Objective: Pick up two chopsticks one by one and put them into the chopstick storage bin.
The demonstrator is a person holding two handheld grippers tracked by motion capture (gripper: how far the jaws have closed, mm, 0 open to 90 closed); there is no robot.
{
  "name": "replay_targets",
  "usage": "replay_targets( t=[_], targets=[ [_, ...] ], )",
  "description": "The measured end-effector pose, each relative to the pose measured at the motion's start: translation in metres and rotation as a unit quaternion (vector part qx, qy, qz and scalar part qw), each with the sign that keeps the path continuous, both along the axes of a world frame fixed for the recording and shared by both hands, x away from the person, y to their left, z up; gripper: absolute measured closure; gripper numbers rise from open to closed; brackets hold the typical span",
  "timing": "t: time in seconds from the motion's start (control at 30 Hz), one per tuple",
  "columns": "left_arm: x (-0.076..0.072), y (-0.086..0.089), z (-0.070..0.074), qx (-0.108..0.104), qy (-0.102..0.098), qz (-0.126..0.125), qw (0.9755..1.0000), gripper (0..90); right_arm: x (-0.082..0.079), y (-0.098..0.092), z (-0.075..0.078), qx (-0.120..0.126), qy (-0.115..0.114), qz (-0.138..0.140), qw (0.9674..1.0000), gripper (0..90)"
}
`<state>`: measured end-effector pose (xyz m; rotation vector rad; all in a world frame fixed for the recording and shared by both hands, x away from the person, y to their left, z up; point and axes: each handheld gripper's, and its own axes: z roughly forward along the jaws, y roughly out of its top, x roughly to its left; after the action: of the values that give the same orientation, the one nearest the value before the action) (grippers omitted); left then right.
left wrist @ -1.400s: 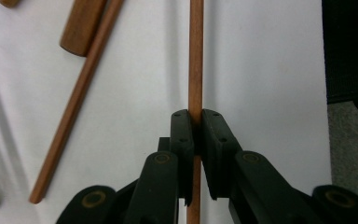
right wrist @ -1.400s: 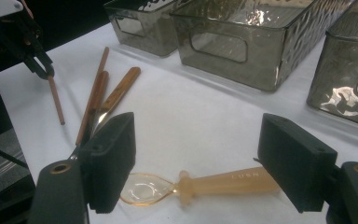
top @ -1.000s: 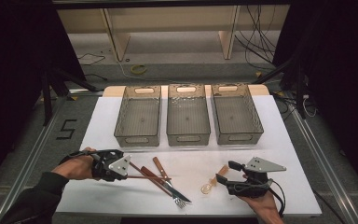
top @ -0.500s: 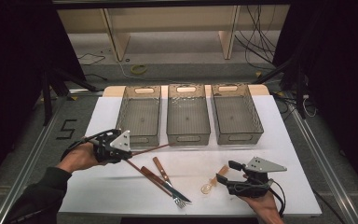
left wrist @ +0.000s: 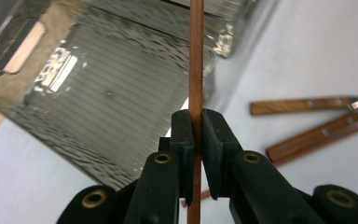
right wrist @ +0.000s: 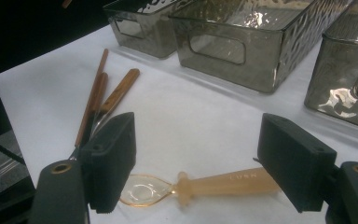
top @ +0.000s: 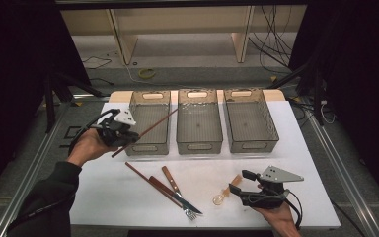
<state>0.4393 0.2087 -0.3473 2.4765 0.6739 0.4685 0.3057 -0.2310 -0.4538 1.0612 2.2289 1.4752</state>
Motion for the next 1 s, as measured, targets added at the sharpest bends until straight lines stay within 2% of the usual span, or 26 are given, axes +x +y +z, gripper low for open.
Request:
replay_targets(
  t=[0.1, 0.33, 0.53, 0.63, 0.7, 0.87, 0.93, 1.0],
  targets=[
    [0.013, 0.005, 0.004, -0.025, -0.005, 0.036, 0.9990, 82.7, 0.000, 0.000, 0.000, 0.001, -0.001, 0.000, 1.0000, 28.9],
    [0.039, 0.008, 0.008, -0.035, -0.006, 0.069, 0.9970, 82.7, 0.000, 0.000, 0.000, 0.001, 0.000, 0.001, 1.0000, 28.9],
    [0.061, 0.007, 0.006, -0.059, 0.003, 0.103, 0.9930, 82.7, 0.000, 0.000, 0.000, 0.001, 0.000, 0.002, 1.0000, 28.9],
    [0.070, 0.007, 0.003, -0.076, 0.013, 0.121, 0.9896, 82.7, 0.000, 0.000, 0.000, 0.001, 0.000, 0.002, 1.0000, 28.9],
    [0.074, 0.006, 0.001, -0.080, 0.019, 0.131, 0.9880, 82.7, 0.000, -0.001, 0.000, 0.001, 0.001, 0.002, 1.0000, 28.9],
    [0.082, 0.002, -0.006, -0.086, 0.028, 0.142, 0.9857, 82.7, 0.000, -0.001, 0.000, 0.003, 0.001, 0.003, 1.0000, 28.9],
    [0.084, 0.001, -0.012, -0.087, 0.033, 0.146, 0.9849, 82.7, 0.000, -0.001, 0.000, 0.002, 0.000, 0.003, 1.0000, 28.9],
    [0.086, -0.001, -0.018, -0.078, 0.038, 0.148, 0.9852, 82.7, 0.000, -0.001, 0.000, 0.003, 0.000, 0.003, 1.0000, 28.9]
  ],
)
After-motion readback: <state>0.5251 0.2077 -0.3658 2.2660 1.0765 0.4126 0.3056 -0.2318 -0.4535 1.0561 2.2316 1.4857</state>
